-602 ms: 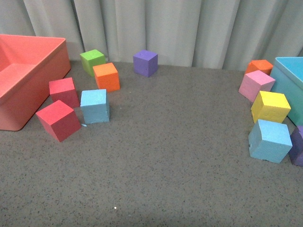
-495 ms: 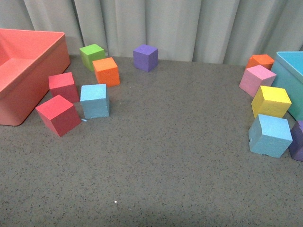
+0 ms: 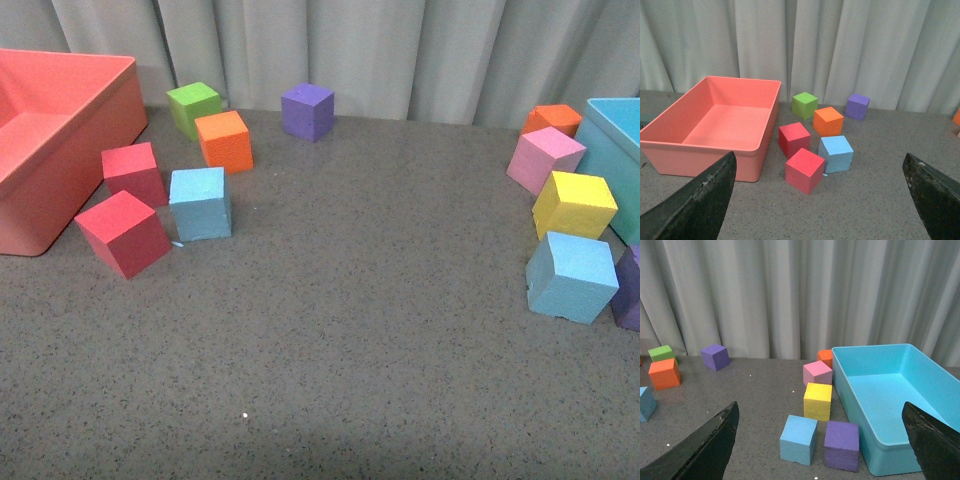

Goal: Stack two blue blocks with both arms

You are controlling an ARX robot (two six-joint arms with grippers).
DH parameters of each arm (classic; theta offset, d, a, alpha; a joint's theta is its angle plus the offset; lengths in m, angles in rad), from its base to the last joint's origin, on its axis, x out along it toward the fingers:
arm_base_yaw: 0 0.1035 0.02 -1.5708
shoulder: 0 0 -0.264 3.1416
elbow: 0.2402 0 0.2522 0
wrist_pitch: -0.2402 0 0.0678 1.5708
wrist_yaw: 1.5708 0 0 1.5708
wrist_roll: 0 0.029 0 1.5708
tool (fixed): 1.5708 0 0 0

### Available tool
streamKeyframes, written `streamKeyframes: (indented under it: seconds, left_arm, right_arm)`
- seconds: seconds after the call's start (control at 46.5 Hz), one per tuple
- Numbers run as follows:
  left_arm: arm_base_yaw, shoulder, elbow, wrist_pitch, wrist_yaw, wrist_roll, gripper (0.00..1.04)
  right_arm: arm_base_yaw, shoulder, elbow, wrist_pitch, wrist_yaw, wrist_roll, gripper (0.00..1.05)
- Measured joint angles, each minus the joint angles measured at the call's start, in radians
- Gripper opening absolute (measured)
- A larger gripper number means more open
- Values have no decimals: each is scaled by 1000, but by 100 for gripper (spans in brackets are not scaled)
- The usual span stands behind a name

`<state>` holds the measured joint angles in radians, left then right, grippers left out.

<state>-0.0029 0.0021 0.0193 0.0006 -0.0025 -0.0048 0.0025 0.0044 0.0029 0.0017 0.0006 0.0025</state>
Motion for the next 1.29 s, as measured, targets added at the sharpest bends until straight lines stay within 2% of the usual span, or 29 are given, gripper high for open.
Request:
streamKeyframes:
  seconds: [0.258,0.28,0.344,0.409,0.559,0.624,0.688,0.774,0.925,1.14,1.29]
  left_arm:
    - [0,0,0,0,0,0,98]
    - [0,0,0,0,0,0,98]
    - [0,0,0,0,0,0,98]
    - [0,0,0,0,0,0,98]
    - [0,0,0,0,0,0,98]
    - [0,0,0,0,0,0,98]
    - [0,0,0,0,0,0,98]
    - [0,0,0,0,0,0,98]
    - [0,0,0,0,0,0,98]
    - [0,0,0,0,0,0,98]
    - [0,0,0,0,0,0,98]
  right_arm:
    - [0,0,0,0,1,0,95]
    - [6,5,2,-7,25,-14,95]
    - [63,69,34,-71,203,-91,95]
    - [97,193,59,-47,291,-161,95]
    - [94,534,138,140,232,-158,95]
    - [94,780,230,252,208,-96,95]
    - [94,985,327,261,192,-18,95]
    - [92,1228,454,193,177,87,95]
    - [81,1476,618,63,138,191,95]
    - [71,1711,822,-82,142,268,95]
    - [66,1809,910,-107,98,313,95]
